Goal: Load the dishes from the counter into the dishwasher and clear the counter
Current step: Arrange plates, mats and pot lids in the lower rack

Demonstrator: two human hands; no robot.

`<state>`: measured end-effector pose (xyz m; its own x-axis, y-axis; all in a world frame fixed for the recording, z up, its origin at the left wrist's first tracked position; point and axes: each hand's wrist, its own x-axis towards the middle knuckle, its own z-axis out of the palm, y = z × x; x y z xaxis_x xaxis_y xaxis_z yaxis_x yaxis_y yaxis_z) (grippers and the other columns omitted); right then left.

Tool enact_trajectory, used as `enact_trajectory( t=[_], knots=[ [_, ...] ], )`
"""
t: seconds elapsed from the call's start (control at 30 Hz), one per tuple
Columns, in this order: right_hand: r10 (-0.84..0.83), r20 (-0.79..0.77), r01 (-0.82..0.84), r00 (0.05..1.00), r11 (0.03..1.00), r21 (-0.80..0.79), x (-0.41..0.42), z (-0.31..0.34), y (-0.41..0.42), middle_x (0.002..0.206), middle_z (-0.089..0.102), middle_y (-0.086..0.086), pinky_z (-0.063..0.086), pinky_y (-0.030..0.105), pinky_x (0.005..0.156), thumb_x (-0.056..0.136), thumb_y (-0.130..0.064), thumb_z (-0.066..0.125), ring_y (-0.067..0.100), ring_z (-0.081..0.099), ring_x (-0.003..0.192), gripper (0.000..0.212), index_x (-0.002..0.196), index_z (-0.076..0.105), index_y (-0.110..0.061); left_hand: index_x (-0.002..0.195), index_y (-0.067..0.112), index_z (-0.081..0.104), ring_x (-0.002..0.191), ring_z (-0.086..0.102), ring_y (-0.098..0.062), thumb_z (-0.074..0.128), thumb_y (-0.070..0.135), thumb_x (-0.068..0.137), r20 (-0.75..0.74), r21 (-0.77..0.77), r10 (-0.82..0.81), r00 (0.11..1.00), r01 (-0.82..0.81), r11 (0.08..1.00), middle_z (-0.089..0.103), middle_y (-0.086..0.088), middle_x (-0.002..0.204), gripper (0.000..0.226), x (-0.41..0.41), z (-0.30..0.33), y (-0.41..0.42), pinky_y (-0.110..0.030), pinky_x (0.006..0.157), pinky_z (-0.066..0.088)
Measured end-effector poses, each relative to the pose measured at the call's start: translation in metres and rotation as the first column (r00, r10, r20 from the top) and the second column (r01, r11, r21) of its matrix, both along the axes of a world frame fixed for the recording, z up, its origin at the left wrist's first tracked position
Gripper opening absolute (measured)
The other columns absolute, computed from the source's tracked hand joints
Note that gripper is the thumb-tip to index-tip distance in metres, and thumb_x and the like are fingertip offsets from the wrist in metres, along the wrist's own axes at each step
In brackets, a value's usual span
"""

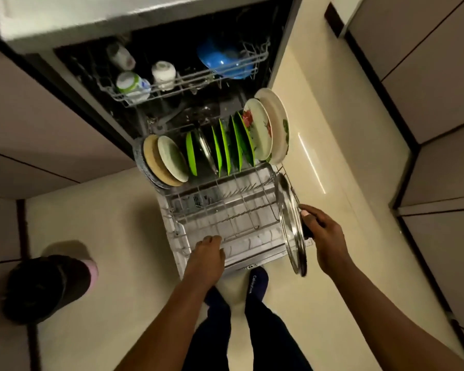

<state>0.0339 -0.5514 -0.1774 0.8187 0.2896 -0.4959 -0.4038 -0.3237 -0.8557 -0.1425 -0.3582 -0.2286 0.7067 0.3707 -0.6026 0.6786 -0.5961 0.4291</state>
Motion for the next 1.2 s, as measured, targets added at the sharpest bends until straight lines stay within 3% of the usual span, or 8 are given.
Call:
enact_trajectory(
  t=[0.3,0.5,0.63,0.73,0.97,1.1,1.2],
  knots=[
    [-0.002,-0.003,0.002,1.0,1.0,-0.002,0.094,-0.14,0.014,0.09,0.074,-0.002,0.054,0.031,0.074,0.098,-0.01,0.052,0.015,0.066,0.08,0.021,0.104,0.071,-0.018,0.135,0.006,0.046,0.124,0.043,-0.031,0.038,0.039,0.102,0.03,0.028,0.061,0.998,-0.062,0.998,0.049,-0.015,0.136,0.047,0.099,-0.174,-0.006,-0.039,0.101,0.036],
    [0.019,-0.026,-0.021,0.999,0.996,-0.089,0.121,-0.205,0.017,0.088,0.074,-0.004,0.056,0.021,0.071,0.097,-0.01,0.054,0.009,0.069,0.079,0.023,0.117,0.067,-0.009,0.145,0.009,0.033,0.14,0.025,-0.034,0.025,0.054,0.099,-0.091,0.054,0.123,0.988,-0.118,0.992,0.03,-0.016,0.153,0.065,0.117,-0.258,-0.018,-0.047,0.115,0.022],
    [0.042,-0.017,-0.044,0.999,0.992,-0.118,0.135,-0.212,0.026,0.079,0.066,0.002,0.053,0.016,0.059,0.097,-0.011,0.055,0.005,0.063,0.061,0.015,0.092,0.068,-0.016,0.147,0.01,0.033,0.142,0.026,-0.032,0.025,0.056,0.099,-0.005,0.159,0.14,0.99,-0.137,0.978,0.03,-0.016,0.154,0.068,0.11,-0.269,-0.026,-0.046,0.116,0.021],
    [0.096,0.029,-0.09,0.995,0.982,-0.168,0.142,-0.211,0.036,0.075,0.063,0.005,0.052,0.016,0.057,0.096,-0.013,0.057,0.007,0.06,0.059,0.017,0.083,0.067,-0.018,0.146,0.01,0.035,0.14,0.03,-0.031,0.026,0.056,0.098,0.007,0.147,0.127,0.992,-0.127,0.981,0.034,-0.015,0.152,0.067,0.11,-0.271,-0.023,-0.047,0.115,0.024],
    [0.18,0.019,-0.173,0.983,0.965,-0.196,0.149,-0.212,0.055,0.067,0.065,0.001,0.05,0.018,0.055,0.096,-0.013,0.056,0.01,0.059,0.057,0.022,0.082,0.071,-0.018,0.141,0.014,0.041,0.136,0.035,-0.028,0.031,0.053,0.098,0.022,0.147,0.133,0.991,-0.135,0.98,0.041,-0.01,0.148,0.059,0.111,-0.271,-0.025,-0.045,0.111,0.029],
    [0.172,0.018,-0.163,0.985,0.954,-0.25,0.16,-0.215,0.063,0.069,0.054,0.016,0.045,0.025,0.053,0.093,-0.009,0.056,0.025,0.05,0.06,0.021,0.087,0.063,0.01,0.141,0.015,0.041,0.134,0.037,-0.028,0.031,0.053,0.097,0.017,0.141,0.143,0.99,-0.144,0.979,0.042,-0.009,0.146,0.059,0.111,-0.271,-0.025,-0.046,0.11,0.031],
    [0.161,0.0,-0.156,0.987,0.953,-0.258,0.163,-0.213,0.063,0.071,0.061,0.01,0.049,0.021,0.053,0.094,-0.019,0.06,0.014,0.056,0.055,0.019,0.087,0.068,-0.003,0.14,0.016,0.043,0.133,0.038,-0.028,0.03,0.054,0.096,0.014,0.138,0.152,0.988,-0.153,0.979,0.044,-0.008,0.145,0.059,0.11,-0.272,-0.026,-0.047,0.109,0.033]
  ],
)
